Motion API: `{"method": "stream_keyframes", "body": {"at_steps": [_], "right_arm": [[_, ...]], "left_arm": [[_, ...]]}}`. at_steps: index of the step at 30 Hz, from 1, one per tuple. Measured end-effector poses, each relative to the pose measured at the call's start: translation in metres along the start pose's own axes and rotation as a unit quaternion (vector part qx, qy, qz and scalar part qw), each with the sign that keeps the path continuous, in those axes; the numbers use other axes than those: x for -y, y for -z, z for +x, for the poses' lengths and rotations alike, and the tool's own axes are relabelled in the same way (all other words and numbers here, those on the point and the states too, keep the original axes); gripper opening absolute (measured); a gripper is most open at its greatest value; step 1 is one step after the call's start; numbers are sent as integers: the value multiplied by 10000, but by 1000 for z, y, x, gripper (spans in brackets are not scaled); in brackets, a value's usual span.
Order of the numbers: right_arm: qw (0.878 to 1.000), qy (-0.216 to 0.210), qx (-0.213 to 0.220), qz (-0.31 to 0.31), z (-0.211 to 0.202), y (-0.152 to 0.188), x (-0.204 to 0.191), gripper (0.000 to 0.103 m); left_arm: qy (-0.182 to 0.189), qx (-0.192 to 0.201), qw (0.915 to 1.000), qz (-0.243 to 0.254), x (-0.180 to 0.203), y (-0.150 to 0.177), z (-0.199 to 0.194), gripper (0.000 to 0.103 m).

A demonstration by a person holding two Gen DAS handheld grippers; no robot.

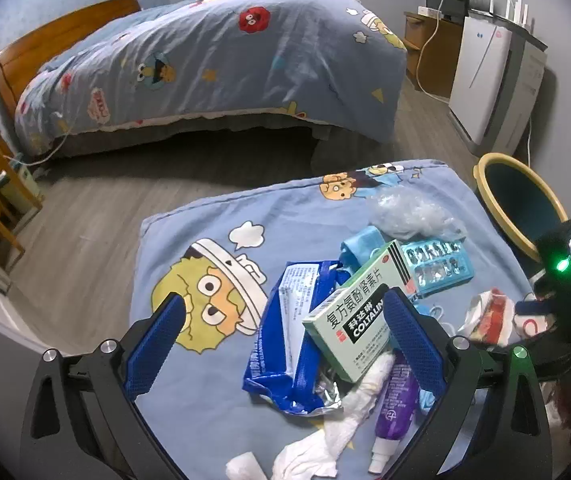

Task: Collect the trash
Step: 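Grasp the red floral paper cup with the right gripper and lift it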

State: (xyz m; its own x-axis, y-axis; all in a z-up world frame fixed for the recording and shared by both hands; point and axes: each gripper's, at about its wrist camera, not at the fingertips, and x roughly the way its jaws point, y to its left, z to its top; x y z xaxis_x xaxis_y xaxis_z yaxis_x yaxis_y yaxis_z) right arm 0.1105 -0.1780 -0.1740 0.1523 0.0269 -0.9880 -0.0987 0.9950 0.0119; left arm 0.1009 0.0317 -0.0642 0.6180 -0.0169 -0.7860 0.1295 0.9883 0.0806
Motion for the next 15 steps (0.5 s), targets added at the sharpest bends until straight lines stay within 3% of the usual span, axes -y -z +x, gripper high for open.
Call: {"method": "stream_keyframes", "body": {"at_steps": [4,7,9,15], "right_arm": [[9998,172,-31,-120,10,-4,-1,97],[9998,124,99,-149,6,-7,2,96],[9998,66,112,-116,3,-8,4,86],[9995,-172,252,-59,-17,-23,17,85]], "left_arm": [[-6,-92,10000,-7,-1,1,5,98],[-13,-169,9999,24,0,3,10,98],[3,-223,9997,69,3,4,15,98],[137,-533,9983,171,16,10,40,98]]}}
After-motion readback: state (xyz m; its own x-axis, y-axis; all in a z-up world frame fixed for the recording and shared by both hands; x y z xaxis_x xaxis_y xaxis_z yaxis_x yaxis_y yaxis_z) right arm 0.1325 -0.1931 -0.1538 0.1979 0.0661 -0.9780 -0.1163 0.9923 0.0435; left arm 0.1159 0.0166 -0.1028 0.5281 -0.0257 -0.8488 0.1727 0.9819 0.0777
